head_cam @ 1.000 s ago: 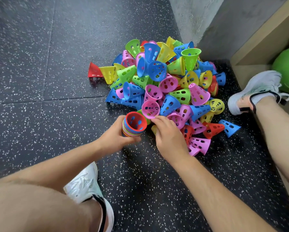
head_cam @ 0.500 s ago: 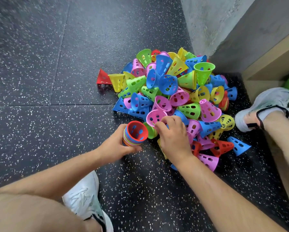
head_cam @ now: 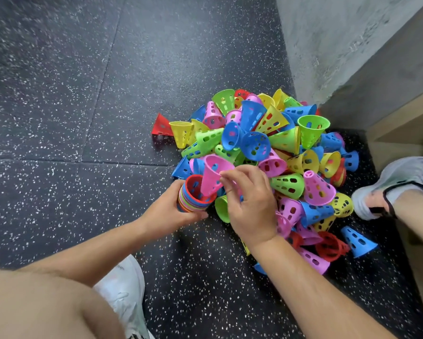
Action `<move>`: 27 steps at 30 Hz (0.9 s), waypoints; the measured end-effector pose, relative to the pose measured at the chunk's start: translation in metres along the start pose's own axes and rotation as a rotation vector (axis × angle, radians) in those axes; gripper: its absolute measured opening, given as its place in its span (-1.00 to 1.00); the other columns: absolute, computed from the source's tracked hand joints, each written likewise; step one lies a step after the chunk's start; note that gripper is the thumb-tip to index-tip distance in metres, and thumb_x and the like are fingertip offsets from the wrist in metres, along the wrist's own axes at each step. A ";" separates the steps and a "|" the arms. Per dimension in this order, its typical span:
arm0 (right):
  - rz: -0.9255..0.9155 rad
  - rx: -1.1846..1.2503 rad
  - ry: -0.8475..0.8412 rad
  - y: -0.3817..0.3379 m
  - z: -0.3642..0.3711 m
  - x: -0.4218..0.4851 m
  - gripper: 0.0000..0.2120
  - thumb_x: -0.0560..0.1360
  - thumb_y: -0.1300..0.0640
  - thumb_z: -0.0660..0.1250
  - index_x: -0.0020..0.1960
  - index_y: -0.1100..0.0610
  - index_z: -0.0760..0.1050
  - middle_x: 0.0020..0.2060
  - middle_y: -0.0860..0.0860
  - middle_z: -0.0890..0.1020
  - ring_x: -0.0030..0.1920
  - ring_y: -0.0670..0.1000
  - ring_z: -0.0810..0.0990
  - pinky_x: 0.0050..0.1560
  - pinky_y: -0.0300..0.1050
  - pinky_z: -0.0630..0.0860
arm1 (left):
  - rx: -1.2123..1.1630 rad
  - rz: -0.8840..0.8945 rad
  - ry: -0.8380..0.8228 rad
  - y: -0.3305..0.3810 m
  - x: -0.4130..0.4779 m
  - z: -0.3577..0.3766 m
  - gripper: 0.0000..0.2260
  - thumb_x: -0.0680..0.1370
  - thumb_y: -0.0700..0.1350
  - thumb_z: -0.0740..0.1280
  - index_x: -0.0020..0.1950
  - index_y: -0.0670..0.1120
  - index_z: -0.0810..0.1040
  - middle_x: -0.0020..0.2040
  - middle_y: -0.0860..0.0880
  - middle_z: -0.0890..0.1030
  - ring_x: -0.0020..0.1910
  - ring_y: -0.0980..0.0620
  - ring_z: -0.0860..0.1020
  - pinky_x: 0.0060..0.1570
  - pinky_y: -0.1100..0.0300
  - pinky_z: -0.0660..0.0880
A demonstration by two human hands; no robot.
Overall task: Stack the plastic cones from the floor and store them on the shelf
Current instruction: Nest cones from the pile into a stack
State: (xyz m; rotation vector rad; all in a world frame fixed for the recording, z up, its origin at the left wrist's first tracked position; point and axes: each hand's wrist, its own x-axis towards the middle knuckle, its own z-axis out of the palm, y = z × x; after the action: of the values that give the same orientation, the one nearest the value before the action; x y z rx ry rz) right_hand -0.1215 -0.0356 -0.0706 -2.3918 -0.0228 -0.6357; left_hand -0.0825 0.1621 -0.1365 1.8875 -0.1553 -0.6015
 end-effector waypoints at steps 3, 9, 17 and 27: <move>-0.001 0.134 -0.206 -0.001 0.012 0.000 -0.85 0.56 0.15 0.42 0.12 0.12 0.65 0.00 -0.01 0.56 0.04 0.02 0.58 0.06 0.01 0.54 | -0.053 0.009 0.053 0.005 0.006 -0.005 -0.40 0.32 0.02 0.68 0.25 0.13 0.47 0.09 0.13 0.68 0.07 0.18 0.66 0.11 0.15 0.57; 0.089 0.271 -0.323 -0.003 0.042 0.030 -0.73 0.59 0.22 0.31 0.29 0.15 0.50 0.11 -0.03 0.54 0.17 -0.05 0.54 0.25 -0.11 0.46 | -0.049 -0.012 0.143 0.003 0.023 -0.028 -0.38 0.35 0.01 0.68 0.31 0.14 0.46 0.13 0.23 0.65 0.12 0.19 0.65 0.17 0.12 0.56; -0.061 0.063 -0.453 0.009 0.110 0.113 -0.69 0.53 0.27 0.29 0.26 0.19 0.55 0.11 0.10 0.58 0.14 0.16 0.54 0.20 0.09 0.47 | -0.084 -0.053 0.250 0.000 0.050 -0.059 -0.42 0.38 -0.08 0.65 0.30 0.06 0.45 0.04 0.26 0.64 -0.02 0.26 0.63 0.00 0.32 0.54; -0.104 -0.244 -0.827 0.008 0.218 0.205 -0.60 0.62 0.11 0.20 0.43 -0.12 0.45 0.29 0.09 0.46 0.34 0.17 0.37 0.36 0.04 0.36 | -0.109 -0.113 0.288 -0.015 0.084 -0.099 -0.53 0.45 -0.17 0.59 0.25 -0.08 0.43 -0.14 -0.07 0.62 -0.24 0.00 0.53 -0.26 0.27 0.50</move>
State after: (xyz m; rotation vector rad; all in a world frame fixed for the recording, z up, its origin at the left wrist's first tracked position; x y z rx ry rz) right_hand 0.1560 0.0593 -0.1289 -2.7338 -0.4429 0.3639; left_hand 0.0343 0.2192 -0.1505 1.8626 0.1694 -0.3989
